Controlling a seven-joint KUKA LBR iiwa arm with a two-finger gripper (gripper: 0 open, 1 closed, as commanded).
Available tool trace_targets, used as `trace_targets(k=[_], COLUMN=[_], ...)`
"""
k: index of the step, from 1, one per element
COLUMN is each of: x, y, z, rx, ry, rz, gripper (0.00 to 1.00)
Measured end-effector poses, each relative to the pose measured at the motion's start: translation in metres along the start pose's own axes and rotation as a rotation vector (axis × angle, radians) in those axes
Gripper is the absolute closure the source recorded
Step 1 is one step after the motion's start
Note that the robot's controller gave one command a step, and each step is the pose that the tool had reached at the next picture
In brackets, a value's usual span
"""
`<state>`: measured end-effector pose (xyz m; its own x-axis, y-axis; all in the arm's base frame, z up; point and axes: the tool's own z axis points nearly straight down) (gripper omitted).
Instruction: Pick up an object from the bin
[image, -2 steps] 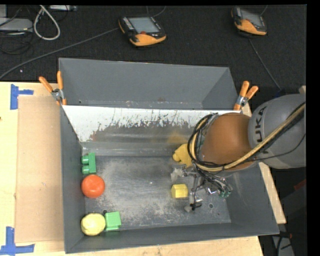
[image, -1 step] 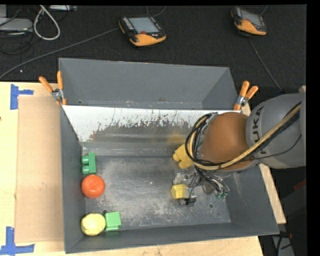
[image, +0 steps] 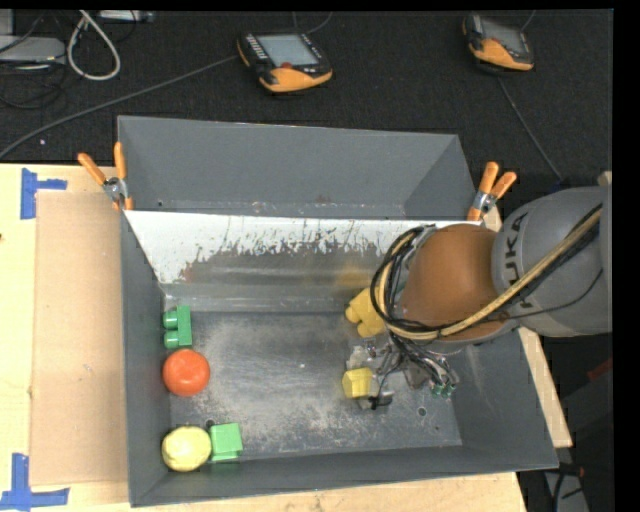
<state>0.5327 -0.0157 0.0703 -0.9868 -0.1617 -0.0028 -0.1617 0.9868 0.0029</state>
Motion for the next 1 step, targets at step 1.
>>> trace_targets(k=[1], x=[0.0036], y=[0.0012], z=[-0.0333], rx=[-0.002], ry=[0.013], rz=[0.0], gripper=[1.0])
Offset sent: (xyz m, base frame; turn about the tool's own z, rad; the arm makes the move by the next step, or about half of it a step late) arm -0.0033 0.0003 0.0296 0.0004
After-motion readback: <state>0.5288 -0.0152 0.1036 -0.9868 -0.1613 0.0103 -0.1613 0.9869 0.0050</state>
